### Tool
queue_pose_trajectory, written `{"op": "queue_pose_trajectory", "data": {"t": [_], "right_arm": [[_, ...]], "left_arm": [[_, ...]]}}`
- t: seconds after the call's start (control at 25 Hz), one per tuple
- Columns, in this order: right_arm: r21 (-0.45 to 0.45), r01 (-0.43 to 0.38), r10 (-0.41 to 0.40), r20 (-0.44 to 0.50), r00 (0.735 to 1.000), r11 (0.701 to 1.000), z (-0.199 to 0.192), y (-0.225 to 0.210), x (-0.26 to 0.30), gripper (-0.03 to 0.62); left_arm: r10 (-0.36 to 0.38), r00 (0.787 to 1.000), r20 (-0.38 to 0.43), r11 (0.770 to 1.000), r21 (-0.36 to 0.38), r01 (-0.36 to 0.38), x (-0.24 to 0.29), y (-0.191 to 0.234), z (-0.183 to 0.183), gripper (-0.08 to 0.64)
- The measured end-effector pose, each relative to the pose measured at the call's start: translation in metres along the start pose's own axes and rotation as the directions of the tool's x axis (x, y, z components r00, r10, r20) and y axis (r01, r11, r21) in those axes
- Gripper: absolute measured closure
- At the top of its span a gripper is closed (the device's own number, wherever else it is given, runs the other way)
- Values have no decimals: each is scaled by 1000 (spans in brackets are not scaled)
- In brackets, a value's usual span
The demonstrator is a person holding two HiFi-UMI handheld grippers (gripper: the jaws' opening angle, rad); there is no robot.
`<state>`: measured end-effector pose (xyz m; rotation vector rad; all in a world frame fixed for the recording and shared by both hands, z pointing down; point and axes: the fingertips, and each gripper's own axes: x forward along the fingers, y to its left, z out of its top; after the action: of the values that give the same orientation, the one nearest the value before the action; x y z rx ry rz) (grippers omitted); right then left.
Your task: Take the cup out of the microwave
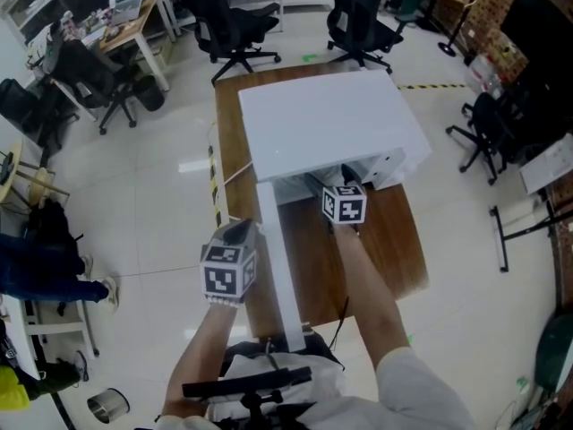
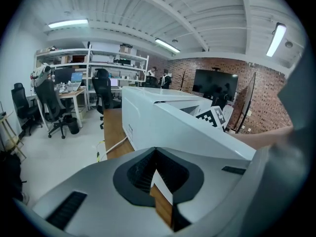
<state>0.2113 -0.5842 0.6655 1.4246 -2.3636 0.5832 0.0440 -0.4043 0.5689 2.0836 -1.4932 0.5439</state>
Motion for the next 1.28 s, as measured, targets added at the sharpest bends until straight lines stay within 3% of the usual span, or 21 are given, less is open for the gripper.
{"op": "queue_pose_trajectory", "data": {"t": [0.68, 0.84, 1.28], "right_arm": [[-86, 30, -33, -30, 999, 996, -3, -1, 46, 91], [-114, 39, -42, -29, 999, 993, -6, -4, 51, 150], [-123, 56, -59, -24, 998, 991, -2, -4, 38, 204]], "left_arm": [[27, 1000, 8, 999, -36, -27, 9, 15, 0, 565], [38, 999, 7, 998, -44, -38, 5, 19, -3, 565], [34, 999, 11, 998, -53, -33, -3, 25, -6, 565]]}}
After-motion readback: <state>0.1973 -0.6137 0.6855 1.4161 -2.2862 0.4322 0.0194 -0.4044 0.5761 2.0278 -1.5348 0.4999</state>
